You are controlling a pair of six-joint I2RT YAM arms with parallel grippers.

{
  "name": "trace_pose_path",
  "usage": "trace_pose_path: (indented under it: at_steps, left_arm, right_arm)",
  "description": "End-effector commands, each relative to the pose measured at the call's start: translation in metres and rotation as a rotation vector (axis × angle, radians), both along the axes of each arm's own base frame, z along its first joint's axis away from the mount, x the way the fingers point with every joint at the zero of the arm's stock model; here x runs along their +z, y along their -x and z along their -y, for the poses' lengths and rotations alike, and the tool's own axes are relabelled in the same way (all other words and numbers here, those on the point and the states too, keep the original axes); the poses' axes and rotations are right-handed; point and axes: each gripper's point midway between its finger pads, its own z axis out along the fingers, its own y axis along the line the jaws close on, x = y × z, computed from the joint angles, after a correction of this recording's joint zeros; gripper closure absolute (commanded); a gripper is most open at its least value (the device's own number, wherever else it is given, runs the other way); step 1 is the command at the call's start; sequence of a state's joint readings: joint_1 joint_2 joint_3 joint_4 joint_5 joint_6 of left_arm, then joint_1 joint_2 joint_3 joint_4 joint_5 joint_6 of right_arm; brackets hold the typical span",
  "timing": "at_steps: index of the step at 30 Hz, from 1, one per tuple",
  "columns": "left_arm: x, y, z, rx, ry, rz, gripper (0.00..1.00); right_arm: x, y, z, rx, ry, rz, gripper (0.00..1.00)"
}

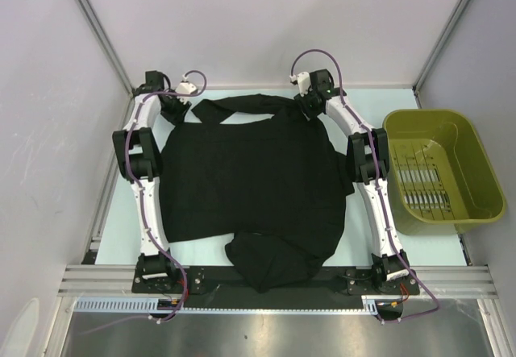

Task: Fold and stack the long sleeve shirts
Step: Fold the shirt

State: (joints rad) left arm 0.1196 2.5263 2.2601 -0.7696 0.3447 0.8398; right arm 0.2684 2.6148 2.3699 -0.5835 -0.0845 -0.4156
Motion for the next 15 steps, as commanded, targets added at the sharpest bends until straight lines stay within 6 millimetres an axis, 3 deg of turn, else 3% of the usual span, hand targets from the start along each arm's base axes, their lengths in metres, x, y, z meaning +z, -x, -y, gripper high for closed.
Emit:
trace_pose_path:
  at_steps: [1, 11, 15]
  left_arm:
    - [0.008, -0.005, 0.003, -0.036, 0.037, 0.025, 0.55]
    - [-0.014, 0.012, 0.007, -0.065, 0.067, -0.061, 0.62]
    - [-0.019, 0.02, 0.012, -0.095, 0.08, -0.101, 0.7]
  right_arm:
    - [0.007, -0.013, -0.005, 0.006, -0.01, 0.055, 0.56]
    - [0.006, -0.012, -0.01, 0.034, -0.023, 0.054, 0.59]
    - [0.005, -0.01, -0.015, 0.058, -0.042, 0.047, 0.69]
